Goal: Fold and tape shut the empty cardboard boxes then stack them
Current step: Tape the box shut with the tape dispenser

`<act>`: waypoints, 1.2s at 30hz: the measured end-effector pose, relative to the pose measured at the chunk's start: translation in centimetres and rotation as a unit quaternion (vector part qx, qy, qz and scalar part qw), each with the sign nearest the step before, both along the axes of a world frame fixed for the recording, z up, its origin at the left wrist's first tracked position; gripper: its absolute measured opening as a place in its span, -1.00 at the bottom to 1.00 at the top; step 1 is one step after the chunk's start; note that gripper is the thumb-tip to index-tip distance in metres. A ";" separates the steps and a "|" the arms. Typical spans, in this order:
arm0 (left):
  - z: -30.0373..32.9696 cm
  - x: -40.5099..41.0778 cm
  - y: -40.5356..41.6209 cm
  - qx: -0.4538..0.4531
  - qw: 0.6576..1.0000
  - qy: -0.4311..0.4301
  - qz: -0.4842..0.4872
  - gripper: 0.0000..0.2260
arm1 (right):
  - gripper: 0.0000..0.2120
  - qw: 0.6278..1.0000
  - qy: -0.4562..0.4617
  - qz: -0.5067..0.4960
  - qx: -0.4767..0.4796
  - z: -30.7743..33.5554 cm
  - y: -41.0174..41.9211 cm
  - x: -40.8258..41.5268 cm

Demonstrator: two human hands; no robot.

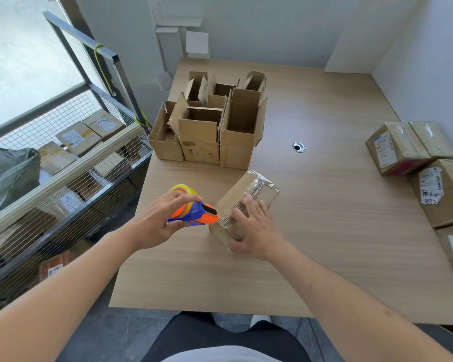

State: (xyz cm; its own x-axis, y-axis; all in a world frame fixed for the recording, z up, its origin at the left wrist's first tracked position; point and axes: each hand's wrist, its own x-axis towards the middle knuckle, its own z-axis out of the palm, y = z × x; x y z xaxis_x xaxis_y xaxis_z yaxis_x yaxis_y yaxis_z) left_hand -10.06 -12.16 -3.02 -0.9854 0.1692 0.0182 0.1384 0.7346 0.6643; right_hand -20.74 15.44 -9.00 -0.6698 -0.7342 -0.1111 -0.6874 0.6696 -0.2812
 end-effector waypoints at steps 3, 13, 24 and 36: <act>0.1 -0.2 0.3 -0.004 1.000 -0.010 -0.006 -0.45 | -0.31 0.999 -0.026 0.029 0.012 0.2 1.1 -0.7; 0.7 -0.3 1.8 -0.016 0.998 -0.049 -0.035 -0.43 | -0.75 0.967 -0.206 -0.006 -0.147 2.8 3.3 -2.7; 1.2 -0.7 3.7 -0.003 0.996 -0.059 -0.067 -0.42 | -0.94 0.898 -0.285 -0.105 -0.317 5.6 0.4 -0.3; 0.4 -0.6 5.4 -0.052 0.988 -0.110 -0.094 -0.39 | -0.95 0.868 -0.297 -0.203 -0.342 4.2 2.7 1.1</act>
